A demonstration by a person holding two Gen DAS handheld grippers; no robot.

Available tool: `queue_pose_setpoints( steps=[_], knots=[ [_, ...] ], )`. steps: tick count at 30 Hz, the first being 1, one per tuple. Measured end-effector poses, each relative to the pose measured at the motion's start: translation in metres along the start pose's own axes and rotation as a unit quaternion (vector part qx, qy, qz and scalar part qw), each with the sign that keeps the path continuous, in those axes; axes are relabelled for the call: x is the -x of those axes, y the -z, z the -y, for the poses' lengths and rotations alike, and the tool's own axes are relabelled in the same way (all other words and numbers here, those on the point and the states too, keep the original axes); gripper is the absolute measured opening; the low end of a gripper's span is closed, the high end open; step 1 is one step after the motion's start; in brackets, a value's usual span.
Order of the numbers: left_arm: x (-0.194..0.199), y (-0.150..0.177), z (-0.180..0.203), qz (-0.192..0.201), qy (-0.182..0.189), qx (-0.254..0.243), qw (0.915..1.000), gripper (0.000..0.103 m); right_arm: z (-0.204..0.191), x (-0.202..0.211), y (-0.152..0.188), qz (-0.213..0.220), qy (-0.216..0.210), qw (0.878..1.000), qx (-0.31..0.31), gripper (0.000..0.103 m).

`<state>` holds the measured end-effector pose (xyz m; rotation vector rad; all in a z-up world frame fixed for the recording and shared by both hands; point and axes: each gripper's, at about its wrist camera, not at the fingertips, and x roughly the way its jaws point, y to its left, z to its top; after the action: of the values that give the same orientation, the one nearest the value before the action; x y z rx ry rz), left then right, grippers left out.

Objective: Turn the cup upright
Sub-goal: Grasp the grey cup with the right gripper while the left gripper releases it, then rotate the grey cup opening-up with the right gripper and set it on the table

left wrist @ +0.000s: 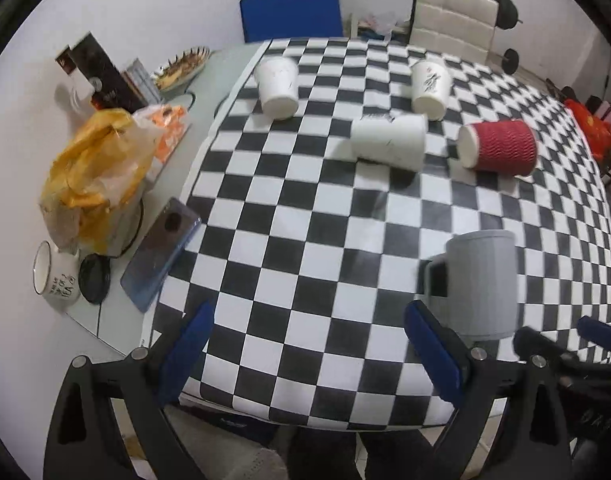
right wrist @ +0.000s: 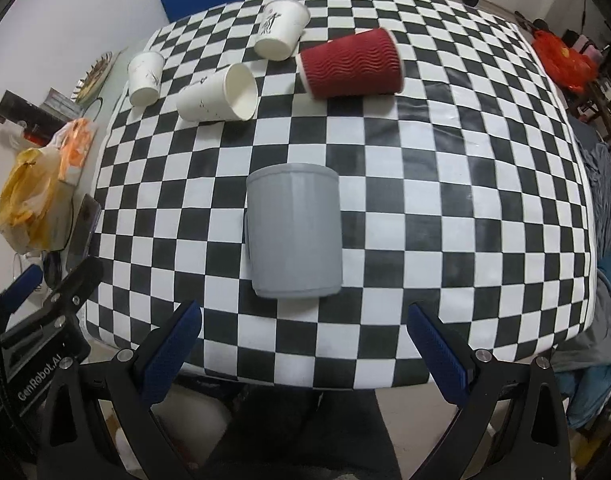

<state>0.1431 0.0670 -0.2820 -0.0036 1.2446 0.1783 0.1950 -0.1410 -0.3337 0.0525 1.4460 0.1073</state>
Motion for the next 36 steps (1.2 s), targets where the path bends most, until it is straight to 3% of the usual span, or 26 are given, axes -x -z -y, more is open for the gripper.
queue_pose_setpoints(
  steps=[12, 19, 22, 25, 27, 29, 36],
  knots=[
    [-0.093, 0.002, 0.008, -0.083, -0.002, -0.013, 0.9965, 0.097, 0.023, -0.077, -0.05, -0.087, -0.04, 0.995, -0.025, 0.103],
    [-0.109, 0.003, 0.01, -0.097, 0.0, -0.019, 0.9951, 0.097, 0.032, -0.131, -0.071, -0.158, -0.096, 0.982, -0.044, 0.102],
    [-0.109, 0.003, 0.01, -0.098, 0.0, -0.02, 0.995, 0.097, 0.029, -0.149, -0.076, -0.174, -0.1, 0.979, -0.039, 0.102],
    [-0.109, 0.002, 0.01, -0.099, 0.001, -0.02, 0.9949, 0.097, 0.024, -0.163, -0.075, -0.185, -0.108, 0.976, -0.031, 0.092],
    [-0.107, 0.002, 0.011, -0.098, 0.003, -0.019, 0.995, 0.097, 0.019, -0.161, -0.074, -0.174, -0.108, 0.979, -0.021, 0.085],
    [-0.11, -0.004, 0.01, -0.097, 0.007, -0.019, 0.9951, 0.097, 0.016, -0.153, -0.072, -0.154, -0.095, 0.983, -0.014, 0.085],
    [-0.11, -0.023, 0.03, -0.088, 0.028, -0.011, 0.9957, 0.097, 0.034, -0.108, -0.073, 0.0, -0.076, 0.997, -0.033, 0.085]
  ],
)
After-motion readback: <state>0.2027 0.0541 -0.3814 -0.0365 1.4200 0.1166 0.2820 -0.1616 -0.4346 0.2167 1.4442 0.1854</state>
